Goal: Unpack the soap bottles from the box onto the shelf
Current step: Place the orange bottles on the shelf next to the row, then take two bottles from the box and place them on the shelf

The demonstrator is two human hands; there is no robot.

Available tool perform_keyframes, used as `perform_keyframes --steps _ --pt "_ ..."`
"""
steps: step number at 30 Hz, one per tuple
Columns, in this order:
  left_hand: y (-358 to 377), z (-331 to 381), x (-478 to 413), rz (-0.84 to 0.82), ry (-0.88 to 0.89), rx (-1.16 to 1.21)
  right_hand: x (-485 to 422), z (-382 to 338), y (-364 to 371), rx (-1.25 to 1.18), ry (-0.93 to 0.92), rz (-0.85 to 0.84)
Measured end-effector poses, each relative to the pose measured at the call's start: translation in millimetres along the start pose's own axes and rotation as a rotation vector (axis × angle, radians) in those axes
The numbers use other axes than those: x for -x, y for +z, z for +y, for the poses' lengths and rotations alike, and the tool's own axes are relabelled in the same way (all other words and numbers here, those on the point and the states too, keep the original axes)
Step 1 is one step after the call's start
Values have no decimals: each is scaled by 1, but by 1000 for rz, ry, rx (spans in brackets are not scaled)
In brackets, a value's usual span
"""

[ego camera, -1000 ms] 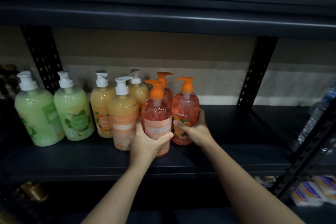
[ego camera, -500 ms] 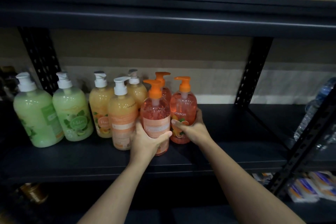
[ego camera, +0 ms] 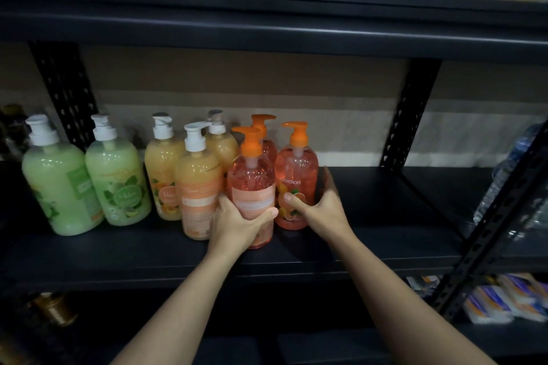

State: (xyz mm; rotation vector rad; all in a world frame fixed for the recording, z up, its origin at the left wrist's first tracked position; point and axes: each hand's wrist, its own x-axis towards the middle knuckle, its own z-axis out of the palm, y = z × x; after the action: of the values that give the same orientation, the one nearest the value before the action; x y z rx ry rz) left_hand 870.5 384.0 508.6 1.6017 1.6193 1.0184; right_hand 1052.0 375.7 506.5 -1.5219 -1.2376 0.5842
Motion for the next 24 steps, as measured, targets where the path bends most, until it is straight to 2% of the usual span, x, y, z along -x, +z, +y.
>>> perform_keyframes --steps 5,9,12,15,17,20,24 --pt "1 -3 17 77 -88 -71 31 -11 -13 171 -30 75" --pt "-4 -13 42 136 -43 -137 60 -14 -16 279 -90 146" --pt "-8 -26 65 276 182 -94 87 -12 -17 396 -115 237" --pt "-9 -44 82 395 478 -3 116 -3 -17 409 -260 327" --pt "-1 -66 94 425 579 28 135 15 -11 378 -324 305" --pt "17 -106 111 329 622 47 163 52 1 283 -340 197" --pt "54 -186 133 120 506 11 197 132 23 280 -242 -9"
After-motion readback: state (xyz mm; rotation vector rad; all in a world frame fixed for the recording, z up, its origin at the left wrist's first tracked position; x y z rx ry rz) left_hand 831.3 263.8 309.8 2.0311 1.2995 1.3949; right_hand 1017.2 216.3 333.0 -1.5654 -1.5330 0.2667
